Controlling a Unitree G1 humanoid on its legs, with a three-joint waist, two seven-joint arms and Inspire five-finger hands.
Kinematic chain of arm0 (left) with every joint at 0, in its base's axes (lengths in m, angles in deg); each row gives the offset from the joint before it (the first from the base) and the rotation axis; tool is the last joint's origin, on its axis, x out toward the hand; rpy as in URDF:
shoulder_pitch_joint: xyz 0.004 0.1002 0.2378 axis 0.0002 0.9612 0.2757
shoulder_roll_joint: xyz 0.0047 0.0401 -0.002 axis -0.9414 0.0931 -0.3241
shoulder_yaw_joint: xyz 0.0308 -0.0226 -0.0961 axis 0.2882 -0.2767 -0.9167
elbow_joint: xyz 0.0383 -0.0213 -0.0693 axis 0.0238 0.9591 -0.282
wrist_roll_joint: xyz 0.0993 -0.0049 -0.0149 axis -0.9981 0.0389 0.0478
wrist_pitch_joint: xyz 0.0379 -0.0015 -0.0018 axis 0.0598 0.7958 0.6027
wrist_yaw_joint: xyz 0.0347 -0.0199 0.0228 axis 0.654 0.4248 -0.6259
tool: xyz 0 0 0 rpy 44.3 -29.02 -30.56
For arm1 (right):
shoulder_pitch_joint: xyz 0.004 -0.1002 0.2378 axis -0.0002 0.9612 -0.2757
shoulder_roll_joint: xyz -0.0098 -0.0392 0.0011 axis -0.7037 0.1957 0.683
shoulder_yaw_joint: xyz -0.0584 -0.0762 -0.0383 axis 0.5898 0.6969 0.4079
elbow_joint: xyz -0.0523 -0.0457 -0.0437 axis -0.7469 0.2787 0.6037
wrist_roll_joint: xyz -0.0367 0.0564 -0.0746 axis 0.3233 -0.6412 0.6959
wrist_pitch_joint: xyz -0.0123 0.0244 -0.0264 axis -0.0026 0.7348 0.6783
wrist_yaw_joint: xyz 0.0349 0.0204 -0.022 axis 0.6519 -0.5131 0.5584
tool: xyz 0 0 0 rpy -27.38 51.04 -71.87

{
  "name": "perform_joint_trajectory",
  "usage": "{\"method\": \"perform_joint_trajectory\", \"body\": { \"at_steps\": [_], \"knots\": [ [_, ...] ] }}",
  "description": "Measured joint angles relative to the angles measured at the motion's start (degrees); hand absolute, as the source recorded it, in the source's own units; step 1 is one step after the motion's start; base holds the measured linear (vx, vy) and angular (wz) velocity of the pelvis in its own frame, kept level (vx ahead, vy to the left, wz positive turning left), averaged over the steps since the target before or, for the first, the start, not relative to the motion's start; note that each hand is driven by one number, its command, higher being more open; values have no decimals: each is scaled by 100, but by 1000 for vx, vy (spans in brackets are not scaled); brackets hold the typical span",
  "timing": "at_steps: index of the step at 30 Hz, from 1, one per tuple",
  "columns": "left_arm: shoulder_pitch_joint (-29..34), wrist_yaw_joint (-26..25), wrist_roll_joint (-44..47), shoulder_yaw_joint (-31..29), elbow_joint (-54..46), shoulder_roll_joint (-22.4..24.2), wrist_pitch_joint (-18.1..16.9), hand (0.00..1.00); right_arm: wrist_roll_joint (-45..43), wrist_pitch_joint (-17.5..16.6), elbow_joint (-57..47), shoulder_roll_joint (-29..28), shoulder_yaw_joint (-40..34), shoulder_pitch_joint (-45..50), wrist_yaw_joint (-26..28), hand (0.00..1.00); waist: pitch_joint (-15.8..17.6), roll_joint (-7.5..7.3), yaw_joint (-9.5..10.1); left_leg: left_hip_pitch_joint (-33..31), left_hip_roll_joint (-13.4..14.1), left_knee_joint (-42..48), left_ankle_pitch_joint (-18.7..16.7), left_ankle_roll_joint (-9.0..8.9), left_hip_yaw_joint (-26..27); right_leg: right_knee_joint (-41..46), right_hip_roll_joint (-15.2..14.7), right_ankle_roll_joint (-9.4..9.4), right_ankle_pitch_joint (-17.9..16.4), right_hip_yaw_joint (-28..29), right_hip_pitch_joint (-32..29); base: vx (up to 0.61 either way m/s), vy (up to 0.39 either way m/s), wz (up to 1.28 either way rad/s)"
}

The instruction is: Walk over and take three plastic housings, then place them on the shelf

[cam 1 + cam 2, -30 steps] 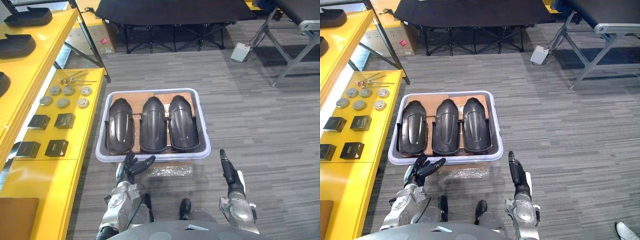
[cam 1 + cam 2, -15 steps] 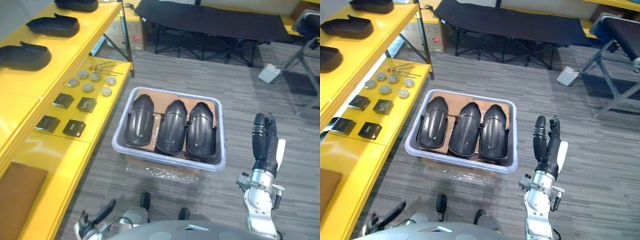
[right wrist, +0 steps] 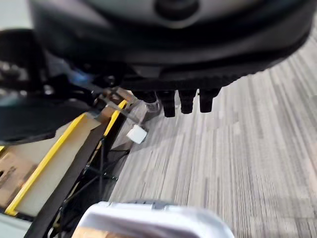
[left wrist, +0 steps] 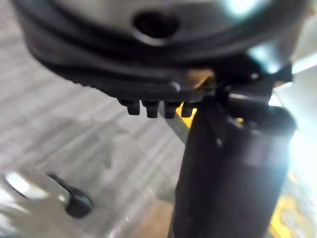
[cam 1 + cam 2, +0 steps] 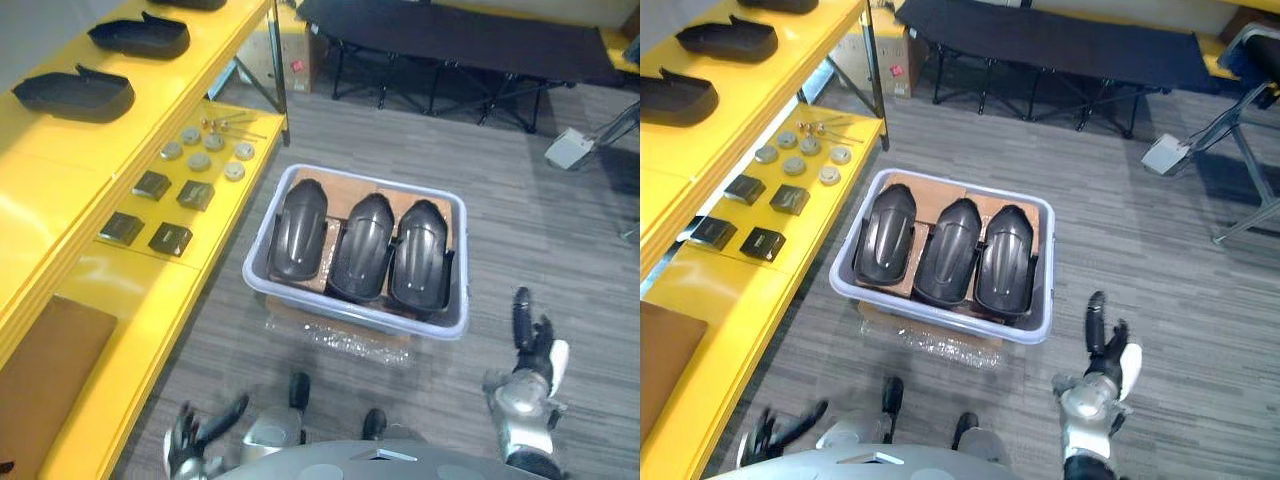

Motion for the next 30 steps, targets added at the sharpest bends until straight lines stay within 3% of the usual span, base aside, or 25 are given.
{"method": "perform_joint_trajectory", "body": {
  "at_steps": [5,8,13,18,30],
  "knots": [
    [-601,147,43,548,-785,-302,-223,100,-282,190,230,773,-38,-1089,47,0,674,-134,26,-299,36,24,140,39,4,183,16,-49,67,18,-400,-21,5,0],
    [-799,4,45,744,-850,-338,-233,100,-282,278,341,1078,-29,-1514,113,0,1023,-250,174,-373,36,28,152,43,11,249,12,-66,66,85,-516,7,-2,-1],
    [-818,-155,103,848,-937,-444,-275,100,-264,264,328,1346,102,-1909,151,0,1312,-255,296,-583,14,273,74,16,0,380,-5,-113,36,172,-659,12,2,3],
    [-831,-181,249,847,-937,-554,-441,100,99,318,243,1582,438,-2151,532,0,1366,-264,319,-785,27,484,-9,5,-30,390,23,-125,29,195,-750,-7,-5,0],
    [-1000,-211,314,1332,-645,-579,-467,100,1097,1083,958,2267,1675,-3229,1074,0,1582,-170,378,-1326,47,736,38,-1,-200,670,53,-184,-9,143,-1248,-33,-2,5]
  ]
}}
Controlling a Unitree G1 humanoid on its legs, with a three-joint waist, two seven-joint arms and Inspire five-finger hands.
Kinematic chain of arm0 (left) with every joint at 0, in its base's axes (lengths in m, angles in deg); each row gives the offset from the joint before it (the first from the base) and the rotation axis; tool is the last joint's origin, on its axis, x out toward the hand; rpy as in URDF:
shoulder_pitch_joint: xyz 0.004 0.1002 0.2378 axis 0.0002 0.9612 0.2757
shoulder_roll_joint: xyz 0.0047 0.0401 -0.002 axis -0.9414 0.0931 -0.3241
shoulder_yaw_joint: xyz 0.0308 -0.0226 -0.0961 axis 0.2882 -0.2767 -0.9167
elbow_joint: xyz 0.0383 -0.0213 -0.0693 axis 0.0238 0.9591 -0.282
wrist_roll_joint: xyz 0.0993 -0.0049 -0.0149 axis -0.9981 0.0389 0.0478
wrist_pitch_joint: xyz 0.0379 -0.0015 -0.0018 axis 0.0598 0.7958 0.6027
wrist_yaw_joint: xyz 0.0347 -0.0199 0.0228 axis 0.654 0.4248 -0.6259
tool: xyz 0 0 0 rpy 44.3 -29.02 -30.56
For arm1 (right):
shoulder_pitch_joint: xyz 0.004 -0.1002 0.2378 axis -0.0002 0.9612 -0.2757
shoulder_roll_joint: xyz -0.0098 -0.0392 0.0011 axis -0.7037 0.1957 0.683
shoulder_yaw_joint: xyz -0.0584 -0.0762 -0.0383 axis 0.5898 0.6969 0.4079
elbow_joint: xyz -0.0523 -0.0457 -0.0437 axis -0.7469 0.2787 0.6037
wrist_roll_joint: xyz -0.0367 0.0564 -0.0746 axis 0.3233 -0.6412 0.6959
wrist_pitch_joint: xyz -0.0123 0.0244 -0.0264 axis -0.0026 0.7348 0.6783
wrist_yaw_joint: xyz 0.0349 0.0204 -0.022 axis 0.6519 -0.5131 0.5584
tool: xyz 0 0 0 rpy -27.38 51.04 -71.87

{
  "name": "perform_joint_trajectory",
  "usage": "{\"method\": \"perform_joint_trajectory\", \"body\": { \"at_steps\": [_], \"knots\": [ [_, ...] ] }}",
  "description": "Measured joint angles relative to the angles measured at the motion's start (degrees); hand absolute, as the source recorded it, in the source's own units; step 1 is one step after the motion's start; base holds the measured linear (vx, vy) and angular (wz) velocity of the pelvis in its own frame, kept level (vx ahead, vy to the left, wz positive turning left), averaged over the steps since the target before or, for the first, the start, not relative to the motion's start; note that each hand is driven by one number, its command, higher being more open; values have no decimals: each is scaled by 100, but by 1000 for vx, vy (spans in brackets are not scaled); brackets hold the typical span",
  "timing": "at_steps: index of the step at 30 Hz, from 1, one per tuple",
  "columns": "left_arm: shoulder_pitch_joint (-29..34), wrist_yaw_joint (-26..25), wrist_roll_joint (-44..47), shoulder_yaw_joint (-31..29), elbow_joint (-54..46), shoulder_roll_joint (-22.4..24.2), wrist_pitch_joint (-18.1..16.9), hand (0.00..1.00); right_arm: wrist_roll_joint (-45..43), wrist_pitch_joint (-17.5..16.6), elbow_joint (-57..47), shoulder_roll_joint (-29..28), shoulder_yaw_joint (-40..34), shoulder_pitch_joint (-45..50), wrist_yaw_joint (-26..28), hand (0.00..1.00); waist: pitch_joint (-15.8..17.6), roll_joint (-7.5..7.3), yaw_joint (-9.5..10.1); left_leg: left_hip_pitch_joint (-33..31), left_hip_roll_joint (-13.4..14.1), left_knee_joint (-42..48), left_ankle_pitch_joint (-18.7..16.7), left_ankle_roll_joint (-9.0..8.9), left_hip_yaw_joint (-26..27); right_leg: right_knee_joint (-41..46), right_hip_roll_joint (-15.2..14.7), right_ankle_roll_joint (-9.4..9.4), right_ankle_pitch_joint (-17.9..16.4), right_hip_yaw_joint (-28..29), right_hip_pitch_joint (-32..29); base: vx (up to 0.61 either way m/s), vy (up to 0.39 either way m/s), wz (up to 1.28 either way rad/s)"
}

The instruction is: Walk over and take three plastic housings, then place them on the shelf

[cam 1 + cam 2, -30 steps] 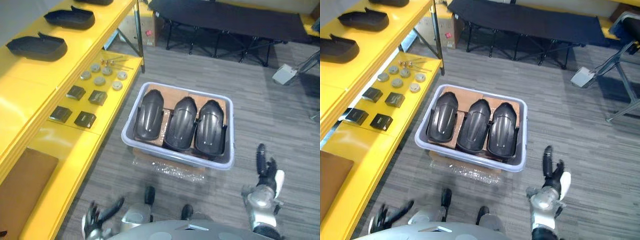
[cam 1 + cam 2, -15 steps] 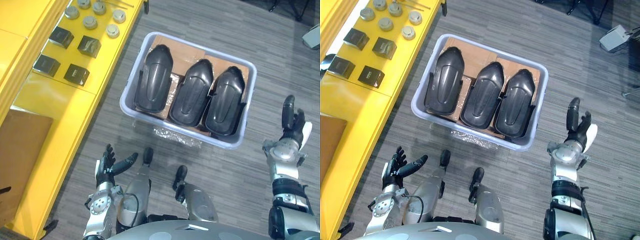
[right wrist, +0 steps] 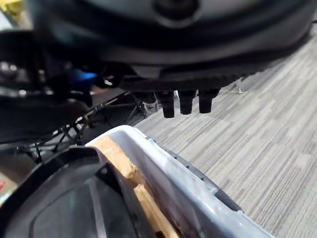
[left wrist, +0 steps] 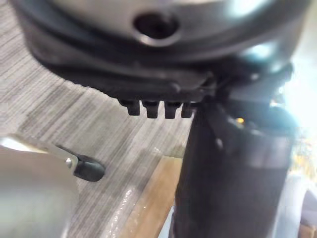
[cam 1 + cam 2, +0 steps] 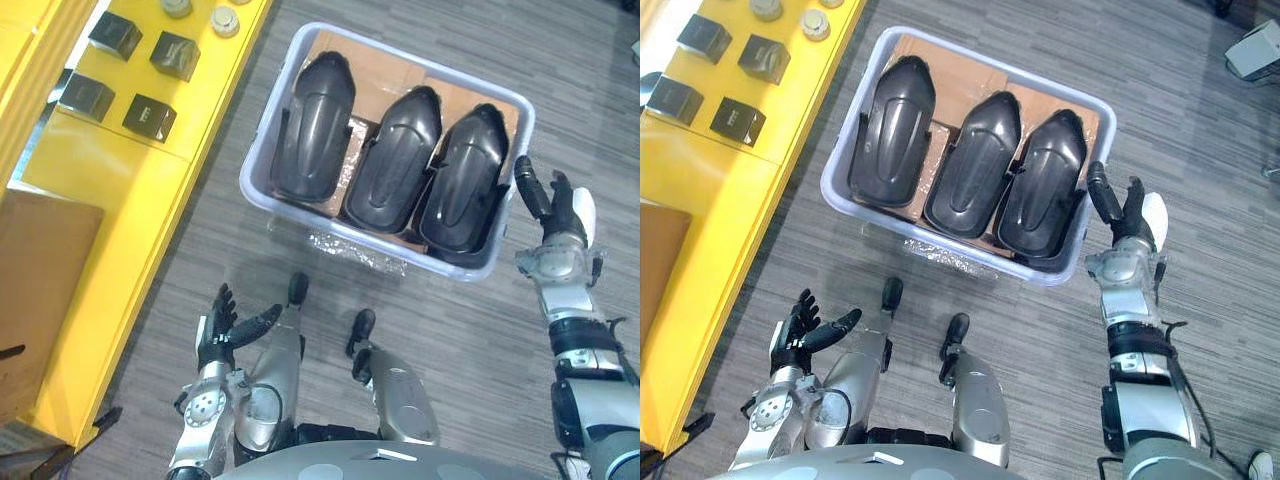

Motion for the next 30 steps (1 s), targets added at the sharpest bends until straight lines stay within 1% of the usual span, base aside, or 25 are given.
{"method": "perform_joint_trajectory", "body": {
  "at_steps": [2,4,8,10,12,14,16,18,22,23,30],
  "knots": [
    [0,-20,165,2,13,-2,-7,100,84,133,133,40,214,-204,93,0,1,0,29,-39,-1,68,-1,-2,-8,0,3,-1,0,-3,-3,0,-2,2],
    [-1,-40,182,3,14,-14,-38,100,208,177,264,122,440,-327,163,0,4,6,66,-78,-2,97,-5,-6,-18,0,6,-2,0,-6,-24,0,0,0],
    [-6,-45,194,21,26,-30,-127,100,357,356,521,225,639,-591,337,0,10,19,96,-273,-8,160,-4,-8,-65,52,4,-11,3,-43,-189,-22,2,5],
    [-12,-63,222,153,31,-45,-127,100,696,415,705,375,826,-681,544,0,48,88,131,-316,-25,201,-2,-5,-99,91,-10,-15,0,-83,-210,-8,1,9],
    [-21,-70,290,217,28,-46,-128,100,900,421,709,522,953,-724,630,0,71,141,130,-385,-31,253,-1,-7,-152,94,-9,-15,0,-139,-236,-21,-3,11],
    [-21,-105,401,245,33,-46,-127,100,1148,473,709,641,1109,-837,837,0,69,146,129,-440,-19,249,13,-24,-174,111,3,-19,-2,-151,-296,-15,-5,3],
    [-21,-153,416,269,28,-46,-128,100,1532,629,681,715,1288,-914,1160,0,71,152,131,-440,-4,249,19,-33,-182,129,15,-39,-14,-154,-305,0,0,0],
    [-21,-186,419,287,20,-46,-128,100,1787,745,635,757,1404,-913,1336,0,71,152,132,-440,0,248,22,-38,-190,142,17,-51,-22,-164,-309,0,0,0],
    [-21,-236,420,349,-21,-70,-128,100,2422,948,455,772,1463,-913,1429,0,70,155,125,-438,1,246,23,-39,-190,154,16,-60,-29,-164,-314,0,0,0],
    [-21,-240,420,355,-49,-71,-127,100,2704,1009,394,787,1522,-926,1475,0,70,155,127,-433,1,243,23,-39,-190,157,15,-62,-31,-165,-312,0,0,0],
    [-19,-264,449,393,-80,-80,-123,100,3086,1142,404,794,1620,-882,1535,0,64,165,162,-397,4,196,45,-57,-190,188,8,-73,-43,-168,-313,0,0,0]
  ]
}}
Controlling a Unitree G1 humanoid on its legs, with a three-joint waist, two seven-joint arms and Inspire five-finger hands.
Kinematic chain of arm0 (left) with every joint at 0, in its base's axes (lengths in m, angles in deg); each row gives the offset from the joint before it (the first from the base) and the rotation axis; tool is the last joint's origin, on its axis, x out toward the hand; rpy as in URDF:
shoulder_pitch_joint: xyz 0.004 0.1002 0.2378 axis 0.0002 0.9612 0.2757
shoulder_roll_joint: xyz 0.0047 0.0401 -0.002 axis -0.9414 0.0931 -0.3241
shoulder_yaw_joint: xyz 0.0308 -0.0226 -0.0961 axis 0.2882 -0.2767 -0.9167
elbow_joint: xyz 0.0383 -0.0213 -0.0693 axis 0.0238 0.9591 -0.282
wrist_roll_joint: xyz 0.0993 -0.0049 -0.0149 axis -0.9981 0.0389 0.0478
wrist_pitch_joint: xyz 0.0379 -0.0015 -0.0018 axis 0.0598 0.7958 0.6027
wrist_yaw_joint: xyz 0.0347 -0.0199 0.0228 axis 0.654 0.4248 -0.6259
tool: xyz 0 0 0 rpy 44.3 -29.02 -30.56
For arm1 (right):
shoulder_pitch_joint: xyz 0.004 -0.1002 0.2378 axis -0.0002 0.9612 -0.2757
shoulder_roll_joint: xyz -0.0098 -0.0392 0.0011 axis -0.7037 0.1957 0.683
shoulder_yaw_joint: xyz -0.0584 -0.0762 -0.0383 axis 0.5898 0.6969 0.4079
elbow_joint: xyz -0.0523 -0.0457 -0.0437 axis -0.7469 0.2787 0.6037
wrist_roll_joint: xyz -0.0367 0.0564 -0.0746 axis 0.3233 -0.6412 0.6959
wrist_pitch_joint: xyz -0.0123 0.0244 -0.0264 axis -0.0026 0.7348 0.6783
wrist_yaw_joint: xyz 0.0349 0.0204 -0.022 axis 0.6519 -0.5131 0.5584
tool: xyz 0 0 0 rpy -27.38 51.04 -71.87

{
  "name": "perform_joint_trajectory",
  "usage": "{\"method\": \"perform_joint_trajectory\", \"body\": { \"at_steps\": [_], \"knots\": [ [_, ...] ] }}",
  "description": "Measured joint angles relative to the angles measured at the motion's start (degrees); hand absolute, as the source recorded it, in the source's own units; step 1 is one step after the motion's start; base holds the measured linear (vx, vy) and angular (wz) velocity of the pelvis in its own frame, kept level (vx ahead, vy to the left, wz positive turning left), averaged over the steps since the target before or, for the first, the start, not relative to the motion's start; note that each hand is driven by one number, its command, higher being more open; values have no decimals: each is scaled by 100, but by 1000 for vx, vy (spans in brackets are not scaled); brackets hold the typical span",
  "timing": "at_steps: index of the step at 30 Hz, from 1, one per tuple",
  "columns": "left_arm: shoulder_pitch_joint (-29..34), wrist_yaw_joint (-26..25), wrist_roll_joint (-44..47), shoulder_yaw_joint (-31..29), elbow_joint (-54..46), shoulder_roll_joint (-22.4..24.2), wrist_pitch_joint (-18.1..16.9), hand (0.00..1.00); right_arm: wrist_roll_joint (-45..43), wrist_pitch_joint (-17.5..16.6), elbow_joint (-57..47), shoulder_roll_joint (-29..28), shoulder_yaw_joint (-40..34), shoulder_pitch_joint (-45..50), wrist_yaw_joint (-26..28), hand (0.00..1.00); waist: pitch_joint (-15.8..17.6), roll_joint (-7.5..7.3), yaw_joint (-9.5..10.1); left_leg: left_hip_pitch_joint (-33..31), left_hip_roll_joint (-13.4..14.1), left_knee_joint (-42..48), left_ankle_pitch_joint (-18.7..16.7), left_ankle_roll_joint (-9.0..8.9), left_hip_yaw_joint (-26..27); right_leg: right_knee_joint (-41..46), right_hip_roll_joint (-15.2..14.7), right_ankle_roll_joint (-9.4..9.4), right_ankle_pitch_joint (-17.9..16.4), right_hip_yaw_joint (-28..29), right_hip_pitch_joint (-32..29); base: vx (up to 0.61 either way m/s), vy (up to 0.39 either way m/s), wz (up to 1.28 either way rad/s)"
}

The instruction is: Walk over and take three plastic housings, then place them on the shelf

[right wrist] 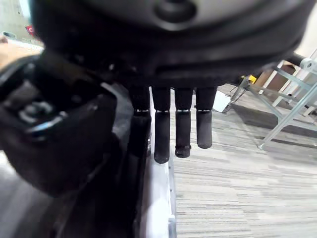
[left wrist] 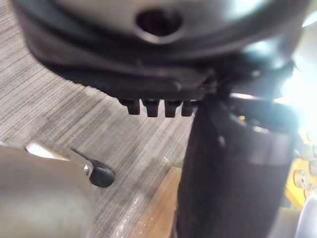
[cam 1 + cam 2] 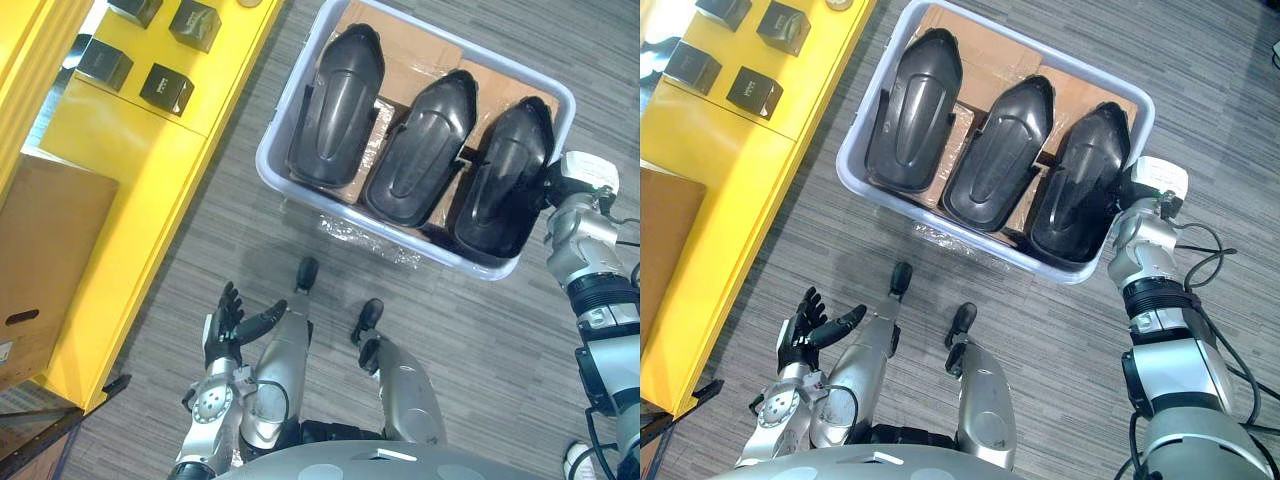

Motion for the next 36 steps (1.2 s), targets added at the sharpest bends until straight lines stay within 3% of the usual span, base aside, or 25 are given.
{"method": "perform_joint_trajectory", "body": {
  "at_steps": [11,21,32,36],
  "knots": [
    [2,-100,165,1,-3,-11,0,100,-6,15,-99,1,-2,31,-311,0,-16,25,-6,79,11,-176,114,-3,8,8,-6,4,4,2,-1,0,0,0],
    [12,-160,242,-9,-38,-12,-4,100,-295,-233,-402,-14,-77,513,-1411,0,-19,22,26,170,25,-315,166,-3,26,-1,-6,5,5,3,29,0,0,0],
    [184,-169,365,-546,-1303,-57,-19,100,-687,-529,-1600,-242,-1179,1179,-2298,0,-31,12,-70,948,61,-904,338,14,127,-104,-19,39,-35,13,552,30,-18,-2],
    [265,-213,367,-795,-1620,-69,65,100,-763,-466,-1670,-381,-1504,1462,-2376,0,-285,4,-78,988,44,-910,306,33,134,-198,-27,50,-43,-10,644,53,-12,2]
  ]
}}
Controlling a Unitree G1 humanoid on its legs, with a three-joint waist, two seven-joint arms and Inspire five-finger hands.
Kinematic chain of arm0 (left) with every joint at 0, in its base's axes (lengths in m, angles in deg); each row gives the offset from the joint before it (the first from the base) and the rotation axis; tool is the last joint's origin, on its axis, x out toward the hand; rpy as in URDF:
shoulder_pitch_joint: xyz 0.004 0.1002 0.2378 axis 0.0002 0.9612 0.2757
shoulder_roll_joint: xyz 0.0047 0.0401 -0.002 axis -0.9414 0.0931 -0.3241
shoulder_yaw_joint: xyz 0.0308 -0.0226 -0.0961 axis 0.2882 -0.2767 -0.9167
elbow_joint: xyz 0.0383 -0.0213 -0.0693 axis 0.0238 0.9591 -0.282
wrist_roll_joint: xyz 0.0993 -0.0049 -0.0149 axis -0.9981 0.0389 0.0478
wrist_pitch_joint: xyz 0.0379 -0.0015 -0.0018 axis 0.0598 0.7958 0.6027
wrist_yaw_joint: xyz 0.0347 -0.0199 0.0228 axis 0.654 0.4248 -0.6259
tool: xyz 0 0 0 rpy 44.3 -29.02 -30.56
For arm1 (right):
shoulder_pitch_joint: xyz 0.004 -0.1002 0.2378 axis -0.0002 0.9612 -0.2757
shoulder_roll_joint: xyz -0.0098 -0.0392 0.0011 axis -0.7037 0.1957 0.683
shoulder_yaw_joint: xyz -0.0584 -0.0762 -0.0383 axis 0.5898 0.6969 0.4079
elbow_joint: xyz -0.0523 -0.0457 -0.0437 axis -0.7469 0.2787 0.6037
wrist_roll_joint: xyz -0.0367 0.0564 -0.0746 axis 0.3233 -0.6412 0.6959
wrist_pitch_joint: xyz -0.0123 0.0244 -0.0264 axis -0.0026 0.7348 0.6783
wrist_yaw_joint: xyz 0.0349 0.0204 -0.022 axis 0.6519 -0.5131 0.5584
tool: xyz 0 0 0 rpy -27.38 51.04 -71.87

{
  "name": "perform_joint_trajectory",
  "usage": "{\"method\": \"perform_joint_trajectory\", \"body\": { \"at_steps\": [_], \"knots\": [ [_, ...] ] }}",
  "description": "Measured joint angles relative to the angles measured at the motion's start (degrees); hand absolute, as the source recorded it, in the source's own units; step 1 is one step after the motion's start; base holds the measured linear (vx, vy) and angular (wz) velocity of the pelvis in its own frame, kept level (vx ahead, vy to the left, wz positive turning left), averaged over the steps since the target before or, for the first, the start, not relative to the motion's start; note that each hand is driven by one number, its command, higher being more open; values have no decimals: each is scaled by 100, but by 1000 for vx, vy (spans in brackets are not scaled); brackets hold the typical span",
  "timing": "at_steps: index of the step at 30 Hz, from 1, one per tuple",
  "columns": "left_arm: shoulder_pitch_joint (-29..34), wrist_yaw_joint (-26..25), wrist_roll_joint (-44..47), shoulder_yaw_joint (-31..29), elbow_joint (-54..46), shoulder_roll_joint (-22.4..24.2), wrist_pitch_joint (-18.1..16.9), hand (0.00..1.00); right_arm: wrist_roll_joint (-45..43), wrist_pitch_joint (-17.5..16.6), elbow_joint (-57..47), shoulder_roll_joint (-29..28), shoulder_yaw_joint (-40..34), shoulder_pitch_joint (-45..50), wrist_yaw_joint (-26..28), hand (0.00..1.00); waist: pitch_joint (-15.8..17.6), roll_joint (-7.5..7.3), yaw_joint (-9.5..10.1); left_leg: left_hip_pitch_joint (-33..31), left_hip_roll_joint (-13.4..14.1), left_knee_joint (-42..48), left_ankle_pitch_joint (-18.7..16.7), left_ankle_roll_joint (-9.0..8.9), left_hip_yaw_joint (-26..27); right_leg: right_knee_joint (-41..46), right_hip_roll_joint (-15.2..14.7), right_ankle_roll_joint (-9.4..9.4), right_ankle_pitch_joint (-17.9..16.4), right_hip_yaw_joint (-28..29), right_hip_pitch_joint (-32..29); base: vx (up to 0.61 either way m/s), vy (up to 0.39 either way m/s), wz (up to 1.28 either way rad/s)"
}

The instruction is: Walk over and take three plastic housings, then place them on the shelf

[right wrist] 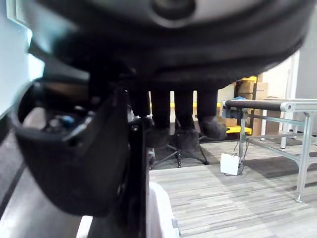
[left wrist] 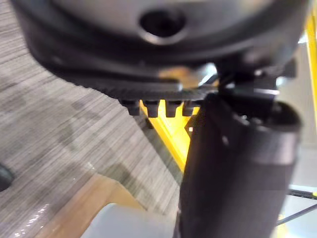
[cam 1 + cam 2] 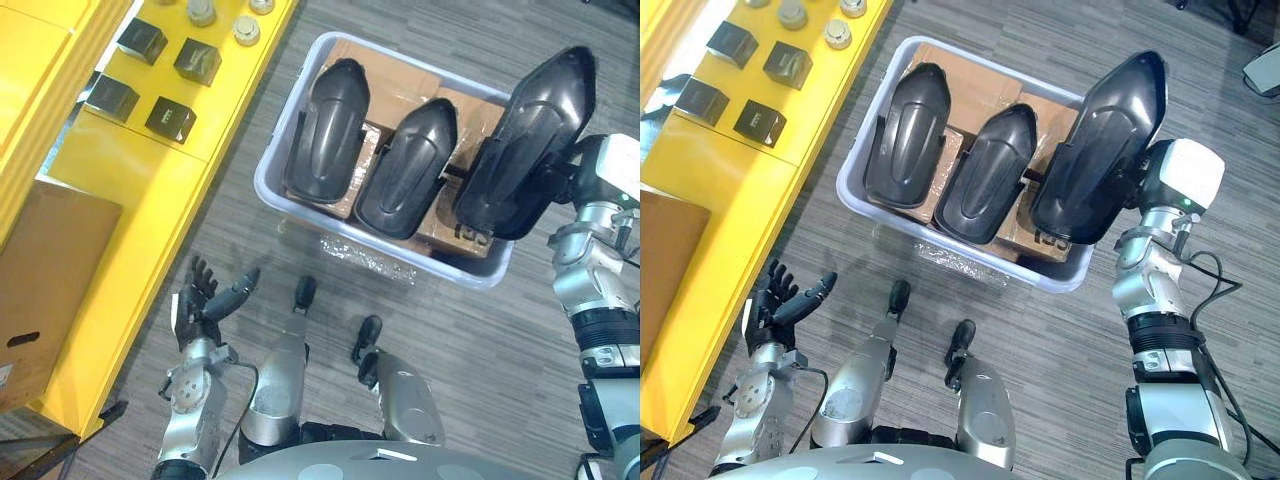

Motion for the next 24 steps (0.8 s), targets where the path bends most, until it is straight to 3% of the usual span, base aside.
{"method": "perform_joint_trajectory", "body": {
  "at_steps": [3,5,10,14,19,24],
  "knots": [
    [201,-43,5,-149,-454,18,181,100,0,20,-149,-242,-240,279,-13,0,-167,-1,-24,162,-21,-3,-27,-7,0,-125,-2,13,8,-18,218,79,-16,4],
    [331,-124,1,-254,-930,26,320,100,0,16,-391,-371,-372,592,-81,0,-480,6,-83,199,-35,-10,-75,3,-20,-283,2,39,22,-78,348,68,-21,8],
    [342,-167,-80,-572,-1548,94,353,100,10,-138,-860,-488,-479,771,-227,0,-865,46,-181,344,-59,-10,-132,-7,-22,-458,3,75,48,-132,584,40,-15,2],
    [51,243,-220,-573,-1840,84,395,100,34,-359,-932,-489,-466,754,-352,0,-1163,133,-159,446,-57,-10,-141,-15,-13,-525,10,80,53,-158,729,13,-11,5],
    [-497,1208,12,223,-1703,-249,1165,100,148,-859,-924,-498,175,444,-361,0,-1478,301,-213,588,33,-29,-216,43,379,-914,82,101,281,-86,992,-35,4,-14],
    [-1193,1640,322,818,-1121,-382,1770,100,390,-1257,-922,-808,584,121,-339,0,-1573,237,-357,680,76,-27,-205,49,583,-1182,136,96,469,66,1124,-16,5,-17]
  ]
}}
